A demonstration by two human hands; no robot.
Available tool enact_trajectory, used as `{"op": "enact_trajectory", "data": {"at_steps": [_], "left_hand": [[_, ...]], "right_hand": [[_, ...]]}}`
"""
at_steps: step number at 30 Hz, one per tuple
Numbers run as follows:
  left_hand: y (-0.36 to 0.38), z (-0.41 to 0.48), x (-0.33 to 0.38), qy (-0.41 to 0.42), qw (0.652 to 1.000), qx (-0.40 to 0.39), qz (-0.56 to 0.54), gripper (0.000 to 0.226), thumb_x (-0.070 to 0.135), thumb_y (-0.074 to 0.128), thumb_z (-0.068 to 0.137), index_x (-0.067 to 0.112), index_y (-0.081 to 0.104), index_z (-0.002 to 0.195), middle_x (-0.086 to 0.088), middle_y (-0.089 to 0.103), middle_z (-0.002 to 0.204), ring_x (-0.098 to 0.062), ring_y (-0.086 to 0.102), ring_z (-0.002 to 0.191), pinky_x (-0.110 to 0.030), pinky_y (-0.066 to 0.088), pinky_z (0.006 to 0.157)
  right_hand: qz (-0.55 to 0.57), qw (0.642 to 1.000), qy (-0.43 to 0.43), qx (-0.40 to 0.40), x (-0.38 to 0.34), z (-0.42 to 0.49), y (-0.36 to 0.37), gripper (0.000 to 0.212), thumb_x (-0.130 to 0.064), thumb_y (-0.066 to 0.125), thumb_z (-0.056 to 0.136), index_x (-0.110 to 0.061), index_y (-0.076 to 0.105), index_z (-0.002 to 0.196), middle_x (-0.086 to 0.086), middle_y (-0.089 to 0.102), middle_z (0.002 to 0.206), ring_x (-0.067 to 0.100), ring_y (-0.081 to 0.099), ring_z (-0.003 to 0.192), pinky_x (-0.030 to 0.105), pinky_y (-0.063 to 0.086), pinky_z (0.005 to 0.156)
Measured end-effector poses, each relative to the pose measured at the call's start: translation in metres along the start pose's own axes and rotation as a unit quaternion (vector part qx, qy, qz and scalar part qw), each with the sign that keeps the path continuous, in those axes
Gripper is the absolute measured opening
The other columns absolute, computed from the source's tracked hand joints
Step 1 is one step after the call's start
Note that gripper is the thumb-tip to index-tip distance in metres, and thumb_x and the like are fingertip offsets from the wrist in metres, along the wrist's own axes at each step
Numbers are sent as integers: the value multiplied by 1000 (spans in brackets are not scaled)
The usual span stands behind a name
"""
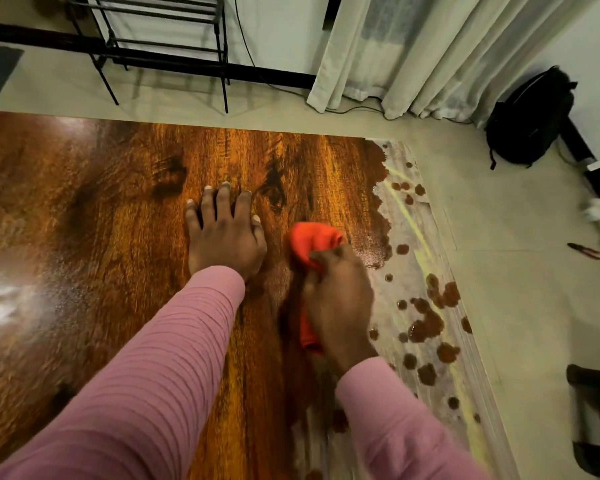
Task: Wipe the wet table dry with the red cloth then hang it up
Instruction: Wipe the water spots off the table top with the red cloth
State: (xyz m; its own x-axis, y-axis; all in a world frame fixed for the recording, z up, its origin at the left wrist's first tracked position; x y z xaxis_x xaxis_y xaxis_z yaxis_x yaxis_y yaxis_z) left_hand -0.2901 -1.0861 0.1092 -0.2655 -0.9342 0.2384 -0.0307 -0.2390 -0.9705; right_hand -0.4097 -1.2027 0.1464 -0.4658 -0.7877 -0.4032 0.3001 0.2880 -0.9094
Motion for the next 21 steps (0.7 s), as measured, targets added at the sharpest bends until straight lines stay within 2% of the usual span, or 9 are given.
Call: {"op": "enact_trajectory", "data": {"at_steps": [2,4,7,10,15,18,21], "left_hand": [[-1,0,0,1,1000,-2,1,51,38,30,96,21,33,144,-11,26,156,-34,15,146,-56,10,117],[-1,-1,0,6,1000,-4,2,51,38,29,96,22,32,145,-11,26,156,-34,14,146,-55,10,118],[-1,-1,-2,6,1000,-9,-1,52,39,28,97,23,30,146,-10,24,157,-33,12,147,-54,8,118],[0,0,-2,11,1000,-6,-6,51,38,29,96,22,32,145,-10,25,157,-34,13,146,-55,8,118],[-6,-6,1,16,1000,1,-14,49,34,36,95,20,39,142,-9,29,155,-32,17,145,-55,8,118],[-16,-23,3,16,1000,21,-11,46,31,39,92,18,47,135,-11,36,152,-33,23,144,-55,9,118],[-26,-65,2,9,999,16,-26,45,31,35,90,18,50,131,-12,39,150,-33,26,142,-55,10,117]], "right_hand": [[7,998,-64,-28,-18,-22,7,32,-14,62,78,-23,69,108,1,57,103,22,54,92,35,51,71],[4,995,-90,-40,-13,-25,4,33,-14,62,77,-24,70,108,0,58,100,23,53,91,36,52,67],[-13,999,-8,-31,29,-11,-13,35,-15,59,81,-26,67,113,-1,58,107,23,54,95,42,53,72],[-34,997,59,23,62,-5,-26,34,-15,57,82,-23,68,114,2,59,99,26,55,88,39,51,71],[-59,996,51,38,59,-6,-21,34,-13,58,82,-17,67,115,1,56,94,22,51,85,28,37,65],[-49,997,47,20,60,-6,-24,35,-14,56,83,-17,66,117,3,57,98,23,52,88,31,43,68],[-21,997,67,16,56,-3,-32,34,-17,55,85,-18,65,118,5,60,106,25,56,93,35,49,77]]}}
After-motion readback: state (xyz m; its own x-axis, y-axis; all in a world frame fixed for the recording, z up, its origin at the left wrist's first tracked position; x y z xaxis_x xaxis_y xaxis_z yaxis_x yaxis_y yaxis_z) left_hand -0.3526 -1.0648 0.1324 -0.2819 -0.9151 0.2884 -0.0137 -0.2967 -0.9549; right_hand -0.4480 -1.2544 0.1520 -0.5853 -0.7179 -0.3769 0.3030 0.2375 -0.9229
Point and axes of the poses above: each hand's wrist, its own z-axis towards the middle knuckle, its own y-axis out of the palm, x = y × z, the point moved 2 cm from there along z, towards the middle knuckle
